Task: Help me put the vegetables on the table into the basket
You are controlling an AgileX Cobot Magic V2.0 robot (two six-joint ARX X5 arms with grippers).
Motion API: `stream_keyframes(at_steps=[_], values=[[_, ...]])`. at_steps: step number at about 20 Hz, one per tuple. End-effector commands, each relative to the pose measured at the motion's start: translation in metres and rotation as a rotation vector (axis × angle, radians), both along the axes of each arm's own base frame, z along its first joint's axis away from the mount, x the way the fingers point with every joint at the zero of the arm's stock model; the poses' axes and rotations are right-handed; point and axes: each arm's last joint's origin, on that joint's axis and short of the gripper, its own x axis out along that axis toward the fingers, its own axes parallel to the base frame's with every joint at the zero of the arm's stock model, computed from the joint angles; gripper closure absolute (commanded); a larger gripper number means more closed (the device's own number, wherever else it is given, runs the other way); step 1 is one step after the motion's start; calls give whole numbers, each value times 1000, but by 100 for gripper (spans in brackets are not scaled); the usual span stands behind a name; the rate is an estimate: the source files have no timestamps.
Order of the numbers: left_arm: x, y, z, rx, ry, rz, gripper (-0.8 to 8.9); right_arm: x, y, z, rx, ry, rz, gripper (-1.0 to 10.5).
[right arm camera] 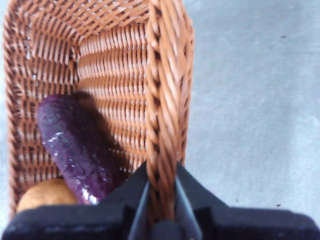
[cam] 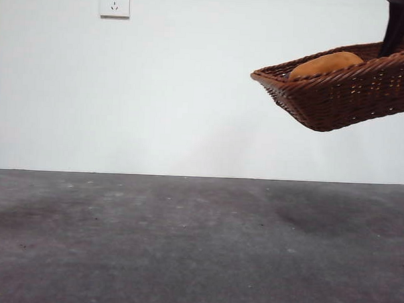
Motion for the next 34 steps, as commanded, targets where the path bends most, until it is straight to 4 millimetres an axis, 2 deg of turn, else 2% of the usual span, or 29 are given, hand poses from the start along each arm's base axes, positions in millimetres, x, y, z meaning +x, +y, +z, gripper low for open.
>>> stream_keyframes(at_steps=[1,5,9,13,20,23,27,28,29,30,31,34], values=[[0,0,0,10,-12,-7,821,1,-7,-23,23,30,10,963],[0,0,0,10,-11,-7,821,4,-11,-78,56,51,16,963],[0,0,-1,12,-2,-6,821,8,-16,-116,70,77,10,963],[0,0,-1,13,0,-6,821,19,-23,-145,67,138,28,963],[5,-1,-3,17,16,-6,821,33,-26,-183,27,223,17,963],[7,-1,-4,18,22,-7,821,36,-27,-190,26,230,15,963],[7,-1,-4,18,21,-6,821,38,-27,-189,9,208,7,935],[7,-1,-4,18,21,-6,821,39,-27,-188,11,197,6,875],[7,-1,-4,18,21,-6,821,40,-27,-186,18,187,3,755],[7,-1,-4,18,21,-6,821,41,-27,-183,35,172,13,678],[7,-1,-4,18,21,-7,821,42,-27,-177,48,157,21,654],[7,-1,-4,19,21,-7,821,44,-27,-146,44,135,23,654]])
